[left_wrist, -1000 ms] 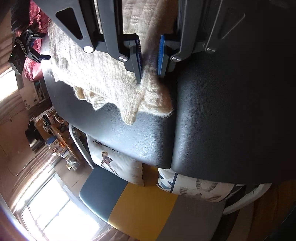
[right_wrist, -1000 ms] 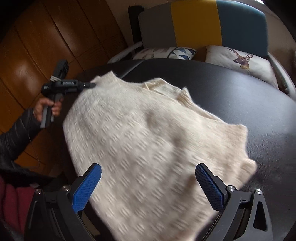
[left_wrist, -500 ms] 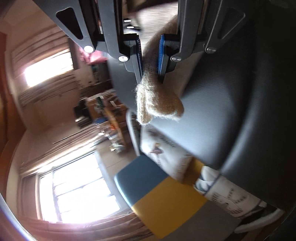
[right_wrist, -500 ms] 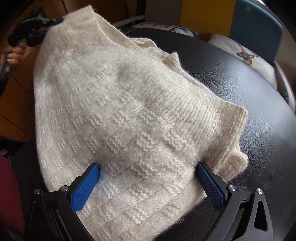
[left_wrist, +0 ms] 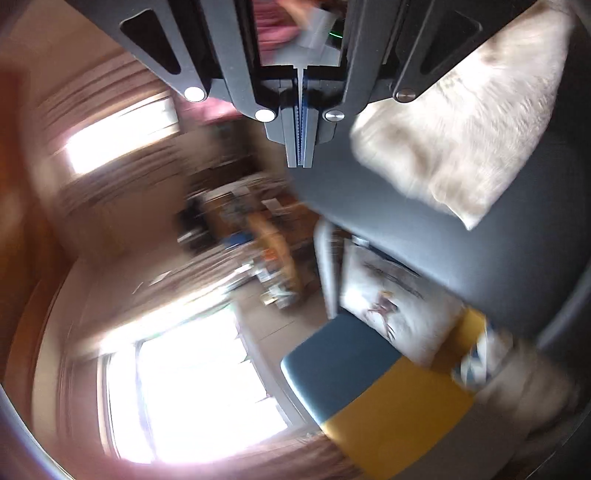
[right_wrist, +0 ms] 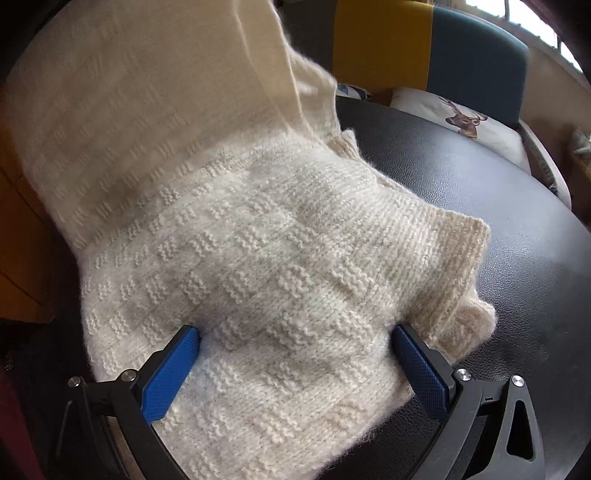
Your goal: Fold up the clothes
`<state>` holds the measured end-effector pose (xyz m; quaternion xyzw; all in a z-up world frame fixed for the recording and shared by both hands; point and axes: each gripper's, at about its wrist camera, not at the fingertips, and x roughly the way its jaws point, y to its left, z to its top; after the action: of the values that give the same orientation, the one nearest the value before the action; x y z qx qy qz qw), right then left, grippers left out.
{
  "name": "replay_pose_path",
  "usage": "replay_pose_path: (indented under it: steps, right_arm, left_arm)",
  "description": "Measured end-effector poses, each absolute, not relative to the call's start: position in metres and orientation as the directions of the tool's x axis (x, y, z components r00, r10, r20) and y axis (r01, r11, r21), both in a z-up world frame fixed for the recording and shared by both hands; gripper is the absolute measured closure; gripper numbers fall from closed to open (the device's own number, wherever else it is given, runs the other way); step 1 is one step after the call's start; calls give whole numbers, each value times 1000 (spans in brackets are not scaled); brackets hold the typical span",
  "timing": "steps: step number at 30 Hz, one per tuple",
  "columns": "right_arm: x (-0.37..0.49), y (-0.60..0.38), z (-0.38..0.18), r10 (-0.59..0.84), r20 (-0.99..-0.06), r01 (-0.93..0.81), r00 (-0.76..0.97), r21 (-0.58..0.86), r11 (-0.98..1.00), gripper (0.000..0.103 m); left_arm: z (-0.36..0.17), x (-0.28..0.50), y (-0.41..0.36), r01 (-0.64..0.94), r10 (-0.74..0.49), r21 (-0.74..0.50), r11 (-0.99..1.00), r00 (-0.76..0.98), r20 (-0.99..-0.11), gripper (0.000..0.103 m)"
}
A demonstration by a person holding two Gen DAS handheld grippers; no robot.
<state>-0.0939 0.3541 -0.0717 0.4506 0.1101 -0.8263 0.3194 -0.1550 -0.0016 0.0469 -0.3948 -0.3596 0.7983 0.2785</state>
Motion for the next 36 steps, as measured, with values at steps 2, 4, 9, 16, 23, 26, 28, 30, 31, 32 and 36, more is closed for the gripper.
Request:
replay_pose_path:
  steps: [2, 4, 9, 16, 23, 26, 28, 30, 31, 32, 36]
  right_arm:
    - [-89, 359, -72, -445, -802, 630, -398, 114, -768, 0]
    - [-84, 363, -72, -461, -789, 635, -405, 120, -763, 0]
    - [-77, 360, -72, -492, -768, 638, -411, 142, -756, 0]
    - [-83, 362, -73, -495, -767, 640, -409, 145, -754, 0]
    - [-91, 359, -74, -463, -786, 624, -411, 128, -771, 0]
    - [-92, 358, -74, -455, -788, 617, -415, 123, -777, 0]
    - [-91, 359, -75, -460, -781, 616, -422, 125, -778, 0]
    - [-90, 361, -75, -466, -774, 615, -429, 127, -778, 0]
    - [-90, 361, -75, -468, -772, 615, -431, 129, -778, 0]
    - [-90, 362, -75, -471, -769, 615, -432, 131, -777, 0]
    - [-90, 364, -75, -485, -760, 615, -433, 143, -775, 0]
  left_arm:
    - [44, -157, 14, -182, 716, -757, -628, -515, -470, 103]
    - [43, -157, 26, -219, 675, -677, -702, -507, -536, 102]
    - [28, -130, 44, -413, 481, -299, -860, -465, -743, 81]
    - [-28, -91, 59, -603, 330, -48, -796, -365, -871, 57]
    - [-45, -54, 98, -791, 233, 159, -590, -356, -905, 36]
    - [-63, -46, 117, -813, 150, 275, -512, -401, -904, 34]
    - [-80, -44, 126, -812, 92, 326, -484, -417, -904, 34]
    - [-95, -47, 130, -798, 46, 363, -482, -436, -899, 34]
    - [-101, -49, 132, -783, 19, 387, -487, -453, -891, 34]
    - [-108, -52, 133, -767, -14, 418, -486, -472, -882, 34]
    - [-134, -72, 126, -738, -142, 452, -501, -445, -884, 34]
